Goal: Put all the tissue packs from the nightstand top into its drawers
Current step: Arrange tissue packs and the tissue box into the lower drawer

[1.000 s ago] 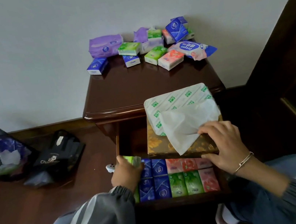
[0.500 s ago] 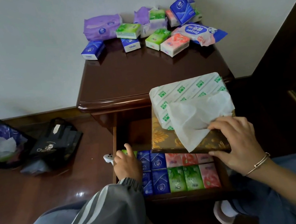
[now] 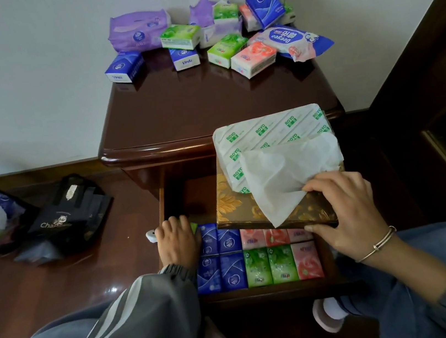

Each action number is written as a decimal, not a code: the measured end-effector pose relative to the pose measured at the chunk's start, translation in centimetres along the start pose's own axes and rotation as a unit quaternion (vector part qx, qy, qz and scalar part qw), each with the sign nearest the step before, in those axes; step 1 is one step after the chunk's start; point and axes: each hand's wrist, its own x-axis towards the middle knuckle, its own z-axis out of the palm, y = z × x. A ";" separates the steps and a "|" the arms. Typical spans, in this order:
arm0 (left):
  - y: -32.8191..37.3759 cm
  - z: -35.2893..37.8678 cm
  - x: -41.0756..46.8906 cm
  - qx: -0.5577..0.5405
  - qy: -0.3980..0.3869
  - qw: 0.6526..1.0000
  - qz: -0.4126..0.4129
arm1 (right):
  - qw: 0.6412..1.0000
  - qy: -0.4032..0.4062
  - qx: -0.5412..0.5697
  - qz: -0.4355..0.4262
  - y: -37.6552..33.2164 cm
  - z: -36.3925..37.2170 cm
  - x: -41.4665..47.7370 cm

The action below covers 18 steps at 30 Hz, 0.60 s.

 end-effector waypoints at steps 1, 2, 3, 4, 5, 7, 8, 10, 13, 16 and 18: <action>0.0 -0.1 0.2 -0.006 0.012 1.000 -0.006 | 1.000 0.000 -0.002 -0.001 0.0 0.0 0.0; 0.1 -0.2 0.4 -0.001 0.011 1.000 -0.013 | 1.000 0.000 -0.002 0.000 0.0 0.1 0.1; 0.0 -0.2 0.6 0.009 -0.002 1.000 -0.020 | 1.000 0.000 -0.001 0.002 0.0 0.1 0.1; -0.1 -0.1 0.8 0.017 -0.019 0.999 -0.027 | 1.000 -0.001 0.001 0.003 0.0 0.1 0.1; -0.3 0.0 0.9 0.017 -0.031 0.999 -0.027 | 1.000 -0.002 0.003 0.003 0.0 0.2 0.1; -1.1 0.4 1.1 0.009 -0.034 0.999 0.001 | 1.000 -0.001 0.005 0.003 0.0 0.2 0.1; -1.7 0.7 1.0 0.013 -0.037 0.999 0.031 | 1.000 -0.001 0.006 0.003 0.0 0.2 0.1; -2.9 1.2 0.8 0.040 -0.060 0.993 0.089 | 1.000 -0.003 0.010 0.005 -0.1 0.3 0.1; -3.9 1.1 0.5 0.063 -0.081 0.990 0.099 | 1.000 -0.010 0.015 0.001 0.1 0.5 0.0; -3.2 -1.2 0.4 -0.085 -0.025 0.994 0.062 | 1.000 -0.014 0.012 -0.003 0.2 0.4 0.0; -2.2 -4.3 0.4 -0.273 0.023 0.962 0.014 | 1.000 -0.017 0.012 -0.009 0.1 0.5 -0.1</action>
